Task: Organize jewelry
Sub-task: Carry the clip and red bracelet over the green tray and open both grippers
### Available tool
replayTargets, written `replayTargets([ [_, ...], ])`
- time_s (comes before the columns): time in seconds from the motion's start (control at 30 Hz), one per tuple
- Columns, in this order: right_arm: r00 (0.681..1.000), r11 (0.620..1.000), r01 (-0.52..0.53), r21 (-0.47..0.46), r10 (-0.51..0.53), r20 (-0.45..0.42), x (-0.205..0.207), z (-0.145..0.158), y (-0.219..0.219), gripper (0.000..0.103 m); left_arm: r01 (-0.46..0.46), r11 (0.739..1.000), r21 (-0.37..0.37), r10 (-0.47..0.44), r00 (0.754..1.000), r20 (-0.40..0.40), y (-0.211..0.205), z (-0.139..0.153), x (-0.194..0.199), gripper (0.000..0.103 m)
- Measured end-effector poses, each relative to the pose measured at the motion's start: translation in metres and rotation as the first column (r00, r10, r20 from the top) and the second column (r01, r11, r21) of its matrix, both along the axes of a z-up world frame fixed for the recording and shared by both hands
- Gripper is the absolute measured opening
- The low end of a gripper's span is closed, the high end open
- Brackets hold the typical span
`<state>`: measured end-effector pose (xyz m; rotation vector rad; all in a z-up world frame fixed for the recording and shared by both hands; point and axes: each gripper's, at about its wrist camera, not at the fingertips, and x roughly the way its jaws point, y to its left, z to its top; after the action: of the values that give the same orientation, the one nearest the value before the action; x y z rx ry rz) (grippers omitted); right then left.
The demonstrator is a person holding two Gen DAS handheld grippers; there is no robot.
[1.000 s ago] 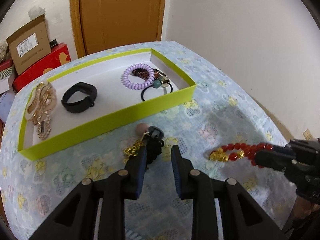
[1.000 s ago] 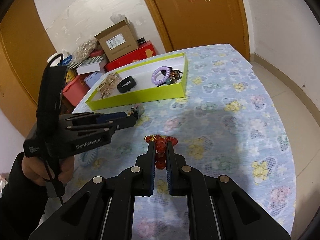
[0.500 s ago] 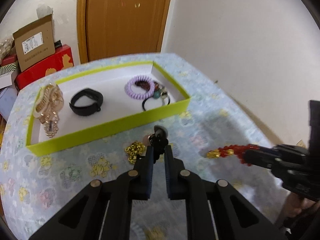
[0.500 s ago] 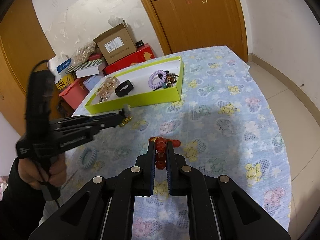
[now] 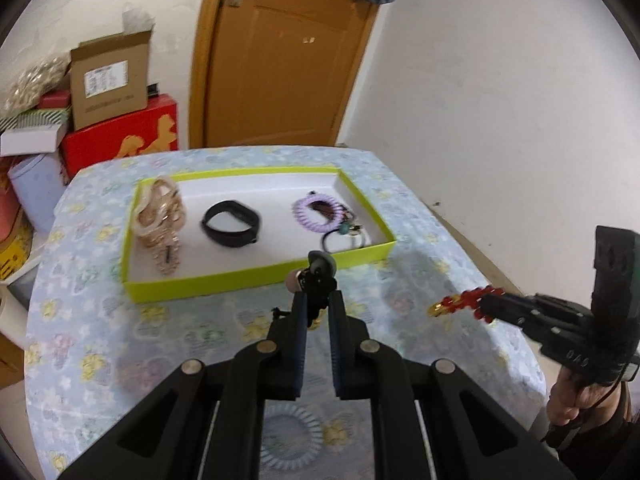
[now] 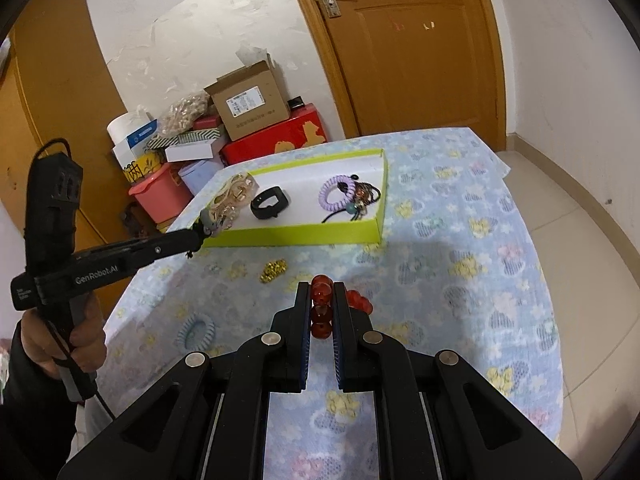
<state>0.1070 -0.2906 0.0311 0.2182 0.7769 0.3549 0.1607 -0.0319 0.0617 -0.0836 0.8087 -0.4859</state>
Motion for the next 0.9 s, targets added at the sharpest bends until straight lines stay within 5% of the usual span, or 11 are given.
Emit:
replayTargets([
  [0.53, 0.993, 0.995, -0.083, -0.058, 0.087, 0.073, 0.066, 0.039, 0.041, 0.009, -0.116, 0.992, 0.057, 0.117, 0.993, -0.009, 0.034, -0.004, 0.057, 0.011],
  [0.9, 0.994, 0.994, -0.108, -0.035, 0.107, -0.016, 0.128, 0.005, 0.061, 0.009, -0.131, 0.986, 0.1, 0.137, 0.989, -0.058, 0.032, -0.034, 0.097, 0.011],
])
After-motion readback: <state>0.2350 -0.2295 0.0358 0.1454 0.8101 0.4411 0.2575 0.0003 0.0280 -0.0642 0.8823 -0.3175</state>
